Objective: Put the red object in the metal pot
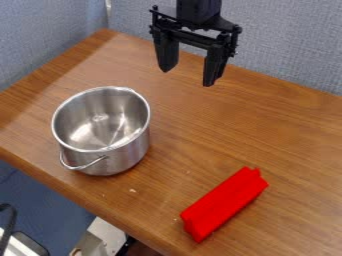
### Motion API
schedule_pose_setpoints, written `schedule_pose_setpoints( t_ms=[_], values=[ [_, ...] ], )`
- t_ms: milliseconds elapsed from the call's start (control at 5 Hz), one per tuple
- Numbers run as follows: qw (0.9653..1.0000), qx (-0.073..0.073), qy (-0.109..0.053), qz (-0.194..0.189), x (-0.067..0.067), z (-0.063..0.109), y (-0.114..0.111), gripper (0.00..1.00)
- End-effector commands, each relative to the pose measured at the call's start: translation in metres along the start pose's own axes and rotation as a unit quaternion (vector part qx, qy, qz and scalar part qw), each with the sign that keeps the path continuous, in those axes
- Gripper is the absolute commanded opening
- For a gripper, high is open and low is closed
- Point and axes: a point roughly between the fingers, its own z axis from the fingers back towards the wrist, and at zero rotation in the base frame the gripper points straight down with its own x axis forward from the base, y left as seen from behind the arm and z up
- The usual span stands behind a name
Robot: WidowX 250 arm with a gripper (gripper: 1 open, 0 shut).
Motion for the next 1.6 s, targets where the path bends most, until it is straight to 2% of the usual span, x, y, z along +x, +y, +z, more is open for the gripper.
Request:
schedule_pose_setpoints(
  t_ms=[0, 200, 400, 600, 800, 1000, 1200, 1400],
  values=[
    [1.0000, 0.000, 0.008, 0.000, -0.002, -0.005, -0.001, 1.00],
    [0.9989, 0.010, 0.007, -0.045, -0.026, -0.014, -0.032, 1.00],
    [0.9933, 0.015, -0.007, -0.115, -0.048, -0.025, -0.068, 1.00],
    [0.9870, 0.020, -0.021, -0.158, -0.062, -0.037, -0.088, 1.00],
    [0.9840, 0.028, -0.024, -0.175, -0.073, -0.054, -0.095, 1.00],
    [0.9819, 0.028, -0.020, -0.186, -0.079, -0.071, -0.098, 1.00],
    [0.9802, 0.026, -0.031, -0.194, -0.076, -0.082, -0.096, 1.00],
    [0.9809, 0.028, -0.030, -0.190, -0.071, -0.089, -0.094, 1.00]
  ],
)
